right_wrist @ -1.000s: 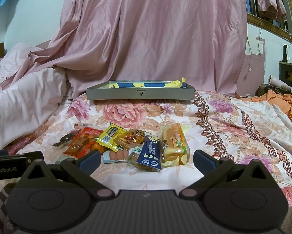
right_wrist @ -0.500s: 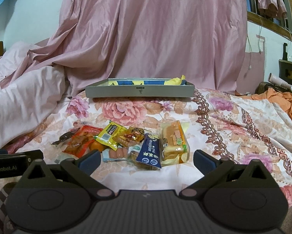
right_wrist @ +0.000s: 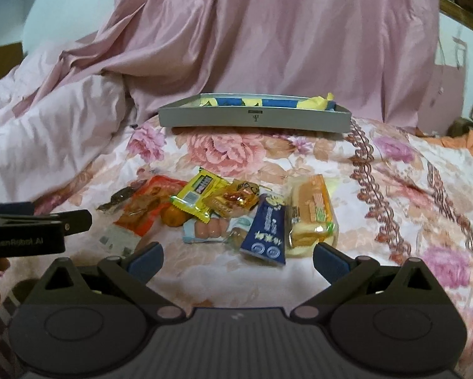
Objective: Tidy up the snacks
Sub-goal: 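Grasp the orange-red jerky pouch with left tool while right tool grasps the dark blue stick pack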
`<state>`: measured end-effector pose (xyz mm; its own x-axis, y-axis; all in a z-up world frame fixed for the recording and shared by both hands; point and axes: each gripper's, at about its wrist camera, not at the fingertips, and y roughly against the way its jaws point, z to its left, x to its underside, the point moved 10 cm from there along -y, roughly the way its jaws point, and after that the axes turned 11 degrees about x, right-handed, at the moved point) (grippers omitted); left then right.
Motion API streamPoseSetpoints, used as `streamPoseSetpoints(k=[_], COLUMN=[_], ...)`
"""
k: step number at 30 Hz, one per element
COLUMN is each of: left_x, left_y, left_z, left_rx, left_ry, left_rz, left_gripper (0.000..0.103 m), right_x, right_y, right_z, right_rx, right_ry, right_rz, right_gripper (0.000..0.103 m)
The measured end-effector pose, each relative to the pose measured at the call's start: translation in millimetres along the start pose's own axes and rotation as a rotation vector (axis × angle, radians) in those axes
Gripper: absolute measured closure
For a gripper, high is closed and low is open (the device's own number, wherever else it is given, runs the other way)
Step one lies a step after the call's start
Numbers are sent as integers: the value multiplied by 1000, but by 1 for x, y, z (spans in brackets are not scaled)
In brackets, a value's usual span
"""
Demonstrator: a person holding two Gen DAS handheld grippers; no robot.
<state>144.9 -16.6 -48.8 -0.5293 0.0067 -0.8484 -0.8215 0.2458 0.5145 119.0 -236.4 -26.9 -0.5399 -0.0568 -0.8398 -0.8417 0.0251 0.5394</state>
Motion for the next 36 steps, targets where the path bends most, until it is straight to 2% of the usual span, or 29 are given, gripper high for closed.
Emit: streamPoseSetpoints(k=[5,11,19,24,28,31,34,36], left_x=[-5,-9,-9,-10,-9,-7,-5,-5], left_y=[-25,-49,-73,-83,-90,-94,-97,-100], left_z=[-8,-13,-14,-10,-4,-1,0,-2], left_rx=[54,96,138,152,170,202,216,220], left_ry=[-34,-50,-78,-58,-17,50,97,113], left_rz=[35,62,118,139,164,175,179,187], left_gripper=[1,1,1,1,4,6,8,16], right_x=[-7,-13,-24,-29,-29,-25,-21,-20], right_y=[-18,-39,-52,-61,-76,-89,-97,-99], right_z=[-8,-7,-10,-5,-6,-10,-15,-16], right_rx=[-35,-141,-224,-272,-258,-223,-186,-169], right_ry=[18,-1,-62,-89,-94,-111,-128,-123], right_rz=[27,76,71,81,106,146,165,167], right_gripper=[0,0,1,5,8,12,26,30])
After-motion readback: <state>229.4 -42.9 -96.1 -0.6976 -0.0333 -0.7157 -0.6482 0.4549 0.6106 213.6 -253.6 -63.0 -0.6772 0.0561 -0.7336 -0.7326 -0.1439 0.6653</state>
